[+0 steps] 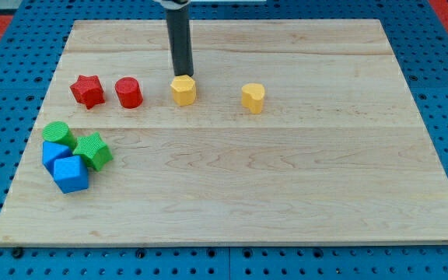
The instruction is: Slide the green star towards the center right
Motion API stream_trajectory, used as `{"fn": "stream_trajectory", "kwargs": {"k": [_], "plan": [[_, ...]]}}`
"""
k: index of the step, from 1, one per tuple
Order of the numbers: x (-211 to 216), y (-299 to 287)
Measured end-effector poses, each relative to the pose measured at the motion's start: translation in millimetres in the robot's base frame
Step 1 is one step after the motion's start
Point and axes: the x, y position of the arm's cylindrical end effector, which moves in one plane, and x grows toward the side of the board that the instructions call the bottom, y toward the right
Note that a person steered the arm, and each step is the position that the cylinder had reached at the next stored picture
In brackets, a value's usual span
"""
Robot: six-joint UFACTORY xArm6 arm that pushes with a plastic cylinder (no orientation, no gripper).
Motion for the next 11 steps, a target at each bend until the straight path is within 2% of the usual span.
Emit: {"fn": "stream_trajectory", "kwargs": {"k": [1,2,3,4,5,6,7,8,9,11], "plan": [[8,3],[-20,16],[-32,93],[-19,221],[65,299],[153,223],[235,114],[274,-11],[274,-49],[226,-215]]}}
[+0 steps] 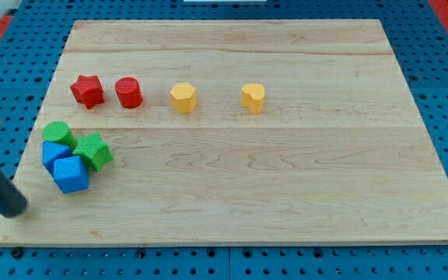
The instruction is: Slide the green star towards the center right
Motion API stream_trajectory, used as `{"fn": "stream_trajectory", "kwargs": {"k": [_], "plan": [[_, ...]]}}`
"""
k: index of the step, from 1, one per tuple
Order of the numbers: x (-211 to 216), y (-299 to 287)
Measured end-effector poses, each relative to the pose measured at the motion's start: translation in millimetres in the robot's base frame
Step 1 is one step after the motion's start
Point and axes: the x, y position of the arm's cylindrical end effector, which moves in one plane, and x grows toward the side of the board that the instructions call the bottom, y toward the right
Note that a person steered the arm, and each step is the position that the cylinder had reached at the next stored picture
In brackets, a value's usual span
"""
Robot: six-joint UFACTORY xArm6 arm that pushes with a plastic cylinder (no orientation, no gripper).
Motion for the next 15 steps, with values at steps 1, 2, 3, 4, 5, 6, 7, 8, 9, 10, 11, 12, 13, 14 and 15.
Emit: {"fn": "stream_trajectory", "kwargs": {"k": [1,2,3,4,5,6,7,8,9,10,11,12,13,14,15], "plan": [[-46,23],[-77,114],[-79,156],[-88,162],[-91,149],[-109,220],[-117,297],[-97,324],[-86,349],[-105,395],[-104,430],[-118,431],[-127,423],[-97,425],[-113,387]]}}
